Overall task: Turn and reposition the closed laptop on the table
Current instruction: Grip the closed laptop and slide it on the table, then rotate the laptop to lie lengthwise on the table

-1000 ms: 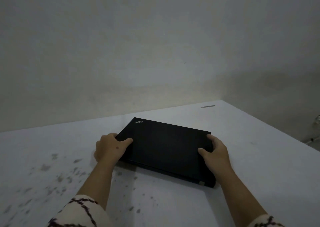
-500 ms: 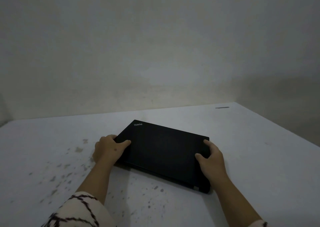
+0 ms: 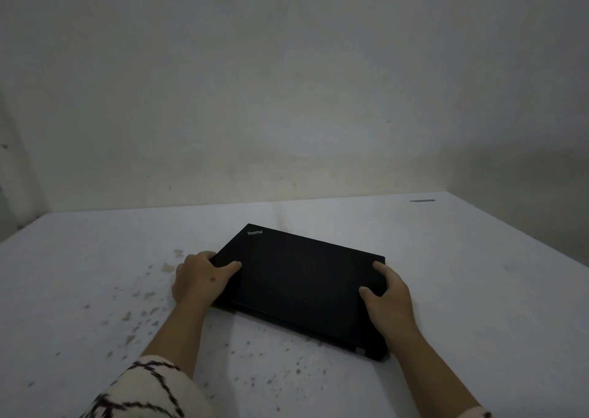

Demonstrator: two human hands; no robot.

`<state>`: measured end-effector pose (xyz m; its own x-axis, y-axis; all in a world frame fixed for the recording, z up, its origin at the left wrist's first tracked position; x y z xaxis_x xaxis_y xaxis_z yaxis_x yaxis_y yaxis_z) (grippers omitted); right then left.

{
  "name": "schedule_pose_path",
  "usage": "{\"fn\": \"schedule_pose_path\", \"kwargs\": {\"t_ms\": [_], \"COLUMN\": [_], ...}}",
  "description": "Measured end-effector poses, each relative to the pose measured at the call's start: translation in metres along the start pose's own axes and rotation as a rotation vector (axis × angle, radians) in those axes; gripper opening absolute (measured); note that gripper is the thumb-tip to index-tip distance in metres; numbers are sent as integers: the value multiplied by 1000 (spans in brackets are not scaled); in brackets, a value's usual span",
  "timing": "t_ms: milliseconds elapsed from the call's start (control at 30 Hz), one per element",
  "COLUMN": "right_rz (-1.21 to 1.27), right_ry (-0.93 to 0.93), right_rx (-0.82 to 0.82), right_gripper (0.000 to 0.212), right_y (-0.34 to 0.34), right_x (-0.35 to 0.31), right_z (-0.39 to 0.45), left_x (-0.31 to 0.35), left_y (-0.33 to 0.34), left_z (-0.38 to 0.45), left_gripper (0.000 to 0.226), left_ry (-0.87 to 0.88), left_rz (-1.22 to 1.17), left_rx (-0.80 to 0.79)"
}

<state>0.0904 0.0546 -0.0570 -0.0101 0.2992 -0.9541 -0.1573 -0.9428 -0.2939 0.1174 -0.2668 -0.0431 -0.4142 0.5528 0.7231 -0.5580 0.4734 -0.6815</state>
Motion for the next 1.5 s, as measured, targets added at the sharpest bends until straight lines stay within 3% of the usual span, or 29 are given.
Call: {"fn": "schedule_pose_path", "kwargs": {"t_ms": [367, 600, 867, 1000, 1133, 1267, 1500], "right_rz": [-52, -115, -250, -305, -338, -406, -481], "right_ry": [-14, -28, -49, -32, -18, -34, -81], "right_rx": [4, -4, -55, -78, -90, -65, -73], "right_gripper": [57, 57, 55, 57, 58, 46, 22], "right_y": [4, 4, 10, 11, 10, 9, 10], "right_x": [1, 2, -1, -1, 1, 3, -6], "right_z": [-1, -1, -2, 0, 13, 35, 64], "left_x": [-8, -9, -3, 4, 16, 39, 52], "left_y": [7, 9, 11, 17, 32, 53, 77], "left_z": [6, 4, -4, -33, -78, -128, -153], "left_gripper": [62, 64, 61, 59, 74, 79, 77], "left_ry": [17, -7, -4, 17, -16, -111, -144], "left_rz": [51, 238, 346, 260, 129, -51, 28], "left_rx": [8, 60, 2, -7, -36, -89, -145]}}
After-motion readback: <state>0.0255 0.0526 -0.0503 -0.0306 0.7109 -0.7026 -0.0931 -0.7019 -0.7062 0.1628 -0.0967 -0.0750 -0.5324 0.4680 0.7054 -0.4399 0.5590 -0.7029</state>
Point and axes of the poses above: each hand's wrist, its own z-axis towards the middle knuckle, its own y-axis out of the palm, x = y × z, the point moved 6 cm from there along z, towards the middle knuckle, and after that the axes turned 2 degrees about x, right-handed, at the moved point
